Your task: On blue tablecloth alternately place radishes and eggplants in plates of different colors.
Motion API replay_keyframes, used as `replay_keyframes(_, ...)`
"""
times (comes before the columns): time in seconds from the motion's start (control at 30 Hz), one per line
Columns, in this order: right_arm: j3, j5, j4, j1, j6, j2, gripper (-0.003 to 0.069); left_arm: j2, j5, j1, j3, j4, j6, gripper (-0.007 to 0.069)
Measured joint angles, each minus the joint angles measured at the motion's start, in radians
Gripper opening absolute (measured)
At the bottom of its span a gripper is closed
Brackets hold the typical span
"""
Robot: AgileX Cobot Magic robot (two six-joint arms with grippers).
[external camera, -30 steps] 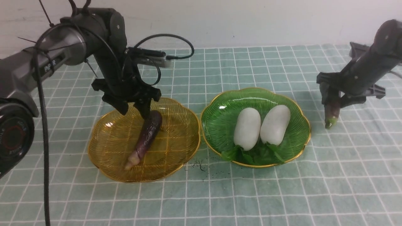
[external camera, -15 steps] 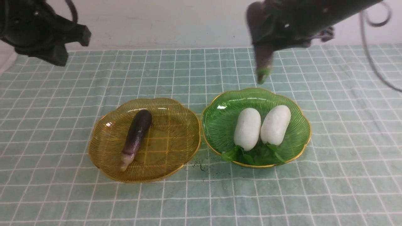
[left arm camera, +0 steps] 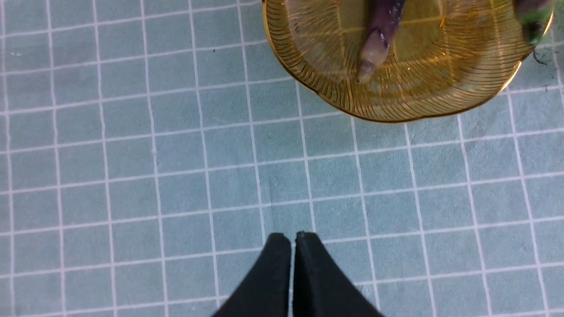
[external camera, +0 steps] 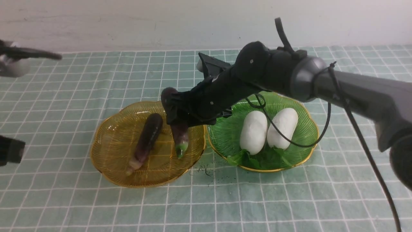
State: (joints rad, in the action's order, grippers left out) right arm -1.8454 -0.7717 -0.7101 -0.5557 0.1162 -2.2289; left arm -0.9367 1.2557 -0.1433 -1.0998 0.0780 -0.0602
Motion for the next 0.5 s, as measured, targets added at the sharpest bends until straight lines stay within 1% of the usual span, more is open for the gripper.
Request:
replay_keyframes(0.03,0.0,0.007,-0.001,0.0,0.0,-0.008,0.0458,0.049,0.002,0.0,0.015,0.0,0.0,-0.0008)
replay_keyframes(0.07,0.0,0.008,-0.001,0.0,0.0,-0.009,0.0495,0.071,0.002,0.0,0.022,0.0,0.0,-0.0008)
replay_keyframes(0.17,-0.003,-0.01,-0.004,0.005,0.001,-0.009,0.0588,0.148,0.003,0.0,0.023,0.0,0.0,-0.0008)
replay_keyframes(0.23,-0.03,-0.079,-0.003,0.022,0.015,-0.009,0.0604,0.183,0.003,0.0,0.023,0.0,0.0,-0.0008)
replay_keyframes(0.27,-0.035,-0.089,-0.003,0.024,0.017,-0.009,0.0604,0.186,0.003,0.0,0.023,0.0,0.0,-0.0008)
replay_keyframes(0.3,-0.062,-0.144,0.0,0.039,0.027,-0.006,0.06,0.198,0.004,0.0,0.023,0.0,0.0,-0.0008)
replay_keyframes(0.33,-0.128,-0.256,0.008,0.068,0.037,0.009,0.0572,0.222,0.004,0.0,0.028,0.0,0.0,-0.0008)
replay_keyframes(0.37,-0.144,-0.282,0.013,0.08,0.039,0.015,0.0561,0.225,0.004,0.0,0.03,0.0,0.0,-0.0008)
replay_keyframes(0.4,-0.178,-0.333,0.022,0.097,0.042,0.035,0.0523,0.239,0.006,0.0,0.037,0.0,0.0,-0.0008)
replay_keyframes(0.43,-0.24,-0.41,0.041,0.126,0.044,0.073,0.0451,0.261,0.006,0.0,0.05,0.0,-0.001,-0.0008)
replay_keyframes(0.47,-0.276,-0.426,0.057,0.142,0.044,0.093,0.0414,0.269,0.006,0.0,0.059,0.0,-0.001,-0.0008)
replay_keyframes(0.5,-0.334,-0.446,0.093,0.167,0.044,0.153,0.0317,0.287,0.006,0.0,0.079,0.0,-0.001,-0.0008)
